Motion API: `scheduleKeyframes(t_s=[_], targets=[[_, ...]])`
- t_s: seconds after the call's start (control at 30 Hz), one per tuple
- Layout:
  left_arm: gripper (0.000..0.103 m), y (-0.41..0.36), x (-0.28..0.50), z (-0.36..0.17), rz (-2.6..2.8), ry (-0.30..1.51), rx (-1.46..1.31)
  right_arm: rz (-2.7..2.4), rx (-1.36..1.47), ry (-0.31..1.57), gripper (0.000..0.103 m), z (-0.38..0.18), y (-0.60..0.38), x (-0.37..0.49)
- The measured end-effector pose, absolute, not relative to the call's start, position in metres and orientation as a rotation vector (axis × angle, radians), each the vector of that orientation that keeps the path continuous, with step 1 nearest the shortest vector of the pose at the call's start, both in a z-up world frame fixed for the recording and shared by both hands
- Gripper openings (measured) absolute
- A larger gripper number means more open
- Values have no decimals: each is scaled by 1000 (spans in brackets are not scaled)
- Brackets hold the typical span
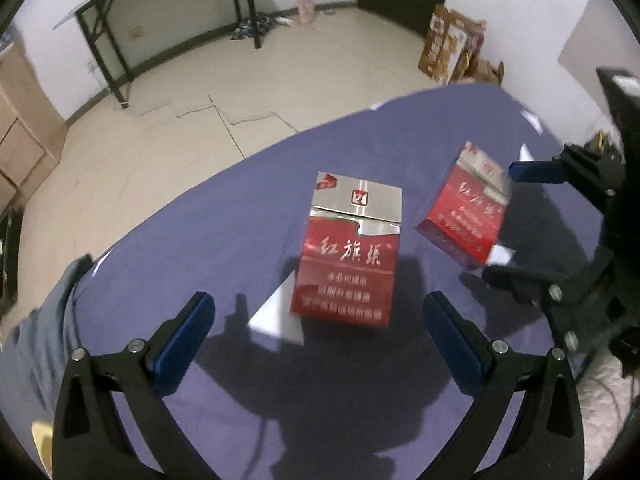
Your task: Organize rigid objects
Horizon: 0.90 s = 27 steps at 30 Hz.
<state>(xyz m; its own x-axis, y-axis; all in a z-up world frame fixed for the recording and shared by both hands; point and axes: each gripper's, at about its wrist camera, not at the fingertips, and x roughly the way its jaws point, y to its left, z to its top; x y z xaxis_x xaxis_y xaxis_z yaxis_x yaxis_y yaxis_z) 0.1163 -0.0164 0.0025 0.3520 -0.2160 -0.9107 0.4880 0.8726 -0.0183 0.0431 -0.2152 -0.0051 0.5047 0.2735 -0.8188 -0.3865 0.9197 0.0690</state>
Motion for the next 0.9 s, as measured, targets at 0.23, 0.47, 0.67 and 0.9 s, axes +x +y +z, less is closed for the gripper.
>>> scheduleKeyframes(t_s=[0.23,0.47,0.67,0.9], targets=[[102,-33,134,-25,-445,1155,263,371,-179,983,102,-17,-224,56],[58,-39,124,-28,-403,1093,243,329,-194,917,88,-13,-220,48],[57,-11,110,-2,-358,1079,139,324,-121,884,88,11,-232,29],[57,51,75,76,-275,1020,124,338,-115,784,88,94,-227,-26]])
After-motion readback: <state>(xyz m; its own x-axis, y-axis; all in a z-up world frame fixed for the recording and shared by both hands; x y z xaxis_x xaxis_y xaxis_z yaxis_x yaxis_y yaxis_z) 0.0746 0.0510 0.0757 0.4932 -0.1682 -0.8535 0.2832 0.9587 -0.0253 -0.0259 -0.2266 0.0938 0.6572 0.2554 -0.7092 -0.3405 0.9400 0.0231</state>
